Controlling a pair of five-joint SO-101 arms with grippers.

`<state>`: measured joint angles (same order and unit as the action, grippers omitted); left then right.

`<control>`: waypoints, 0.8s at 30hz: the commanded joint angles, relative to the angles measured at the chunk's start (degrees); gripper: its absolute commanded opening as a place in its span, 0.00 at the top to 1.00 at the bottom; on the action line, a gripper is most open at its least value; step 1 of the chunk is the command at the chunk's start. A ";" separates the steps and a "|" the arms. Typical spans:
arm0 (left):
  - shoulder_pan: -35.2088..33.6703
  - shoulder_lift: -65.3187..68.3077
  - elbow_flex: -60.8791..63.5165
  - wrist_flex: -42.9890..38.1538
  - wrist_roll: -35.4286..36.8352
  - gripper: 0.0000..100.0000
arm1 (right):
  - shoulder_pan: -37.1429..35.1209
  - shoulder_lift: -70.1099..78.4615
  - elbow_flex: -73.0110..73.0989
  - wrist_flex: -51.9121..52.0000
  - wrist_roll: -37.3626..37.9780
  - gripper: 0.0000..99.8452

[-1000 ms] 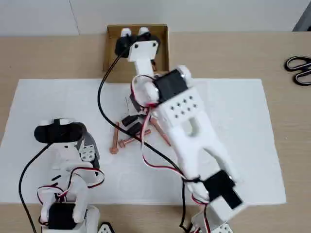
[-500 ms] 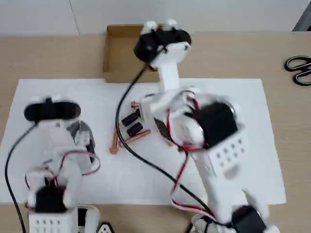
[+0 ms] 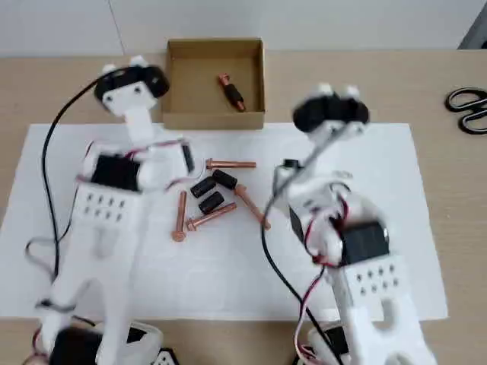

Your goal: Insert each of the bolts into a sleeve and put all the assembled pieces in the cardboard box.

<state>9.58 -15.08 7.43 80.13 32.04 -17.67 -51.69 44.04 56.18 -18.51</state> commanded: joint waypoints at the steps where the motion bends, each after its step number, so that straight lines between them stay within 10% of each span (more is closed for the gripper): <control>1: 2.37 5.36 -9.27 1.93 0.79 0.99 | 1.01 -11.03 12.57 -8.22 0.62 1.00; 8: 7.56 7.47 -11.56 2.29 3.52 0.99 | 1.01 -27.38 24.35 -9.80 11.87 1.00; 24: 7.65 28.48 -26.68 4.22 21.89 0.99 | 11.74 -50.77 46.33 -10.15 11.96 1.00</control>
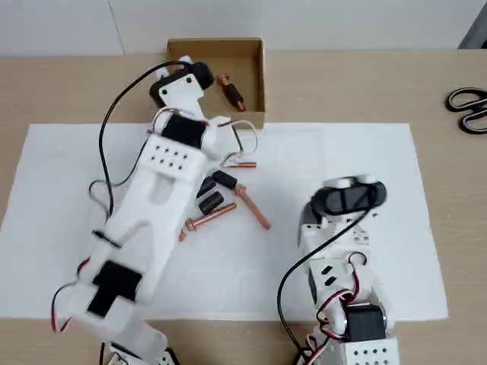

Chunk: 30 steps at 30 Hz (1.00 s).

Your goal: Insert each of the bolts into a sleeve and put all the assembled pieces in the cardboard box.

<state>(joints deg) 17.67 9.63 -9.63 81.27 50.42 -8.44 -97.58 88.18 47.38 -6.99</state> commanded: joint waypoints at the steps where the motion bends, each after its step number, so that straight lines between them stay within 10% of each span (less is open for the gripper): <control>1: -0.44 5.80 -13.32 4.40 4.75 0.99 | 3.38 -6.46 3.87 -1.36 0.44 1.00; 12: -0.26 28.57 -40.75 13.54 14.77 0.98 | 8.66 -6.37 8.35 -1.45 -2.90 1.00; 19: -0.26 35.96 -49.10 14.07 19.60 0.80 | 8.66 -6.37 8.35 -1.10 -3.69 1.00; 30: 0.18 43.16 -50.77 15.82 23.47 0.80 | 8.75 -6.37 8.35 -0.92 -3.69 1.00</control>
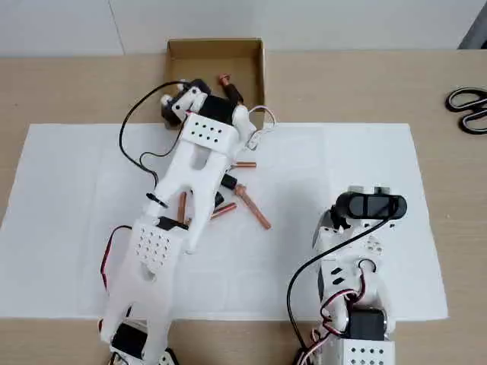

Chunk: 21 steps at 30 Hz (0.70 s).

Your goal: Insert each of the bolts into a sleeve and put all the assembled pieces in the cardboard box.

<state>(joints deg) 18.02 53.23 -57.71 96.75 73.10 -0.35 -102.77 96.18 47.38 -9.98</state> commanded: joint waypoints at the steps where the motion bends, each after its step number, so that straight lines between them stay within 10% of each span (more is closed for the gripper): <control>1: 0.00 -0.35 -2.86 0.35 0.79 0.80 | 0.66 -1.19 0.35 -0.92 -0.70 1.00; 21: -3.96 6.07 -2.95 -5.01 3.60 0.80 | 0.48 -1.19 0.35 -0.84 -0.70 1.00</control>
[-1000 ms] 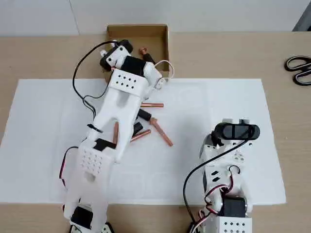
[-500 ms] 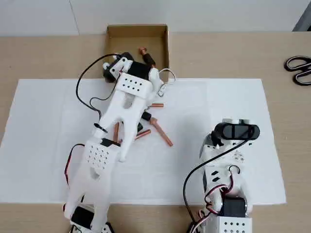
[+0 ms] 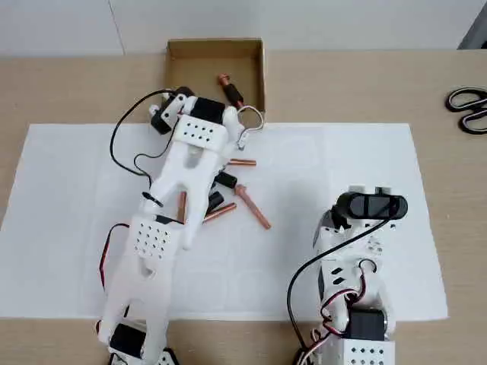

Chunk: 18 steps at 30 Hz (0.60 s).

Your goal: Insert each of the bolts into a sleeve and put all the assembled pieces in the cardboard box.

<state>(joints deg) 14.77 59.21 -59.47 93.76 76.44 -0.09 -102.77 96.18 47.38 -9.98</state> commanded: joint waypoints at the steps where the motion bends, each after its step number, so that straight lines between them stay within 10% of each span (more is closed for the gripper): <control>1: -0.70 0.26 -1.19 -2.73 0.26 0.80 | 0.22 -1.19 0.35 -0.84 -0.70 1.00; 18: -6.07 1.58 -1.19 -6.59 2.73 0.98 | 0.48 -1.19 0.35 1.27 -0.70 1.00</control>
<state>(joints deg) 12.57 60.97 -59.47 89.36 78.90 0.18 -102.77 96.18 48.79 -9.98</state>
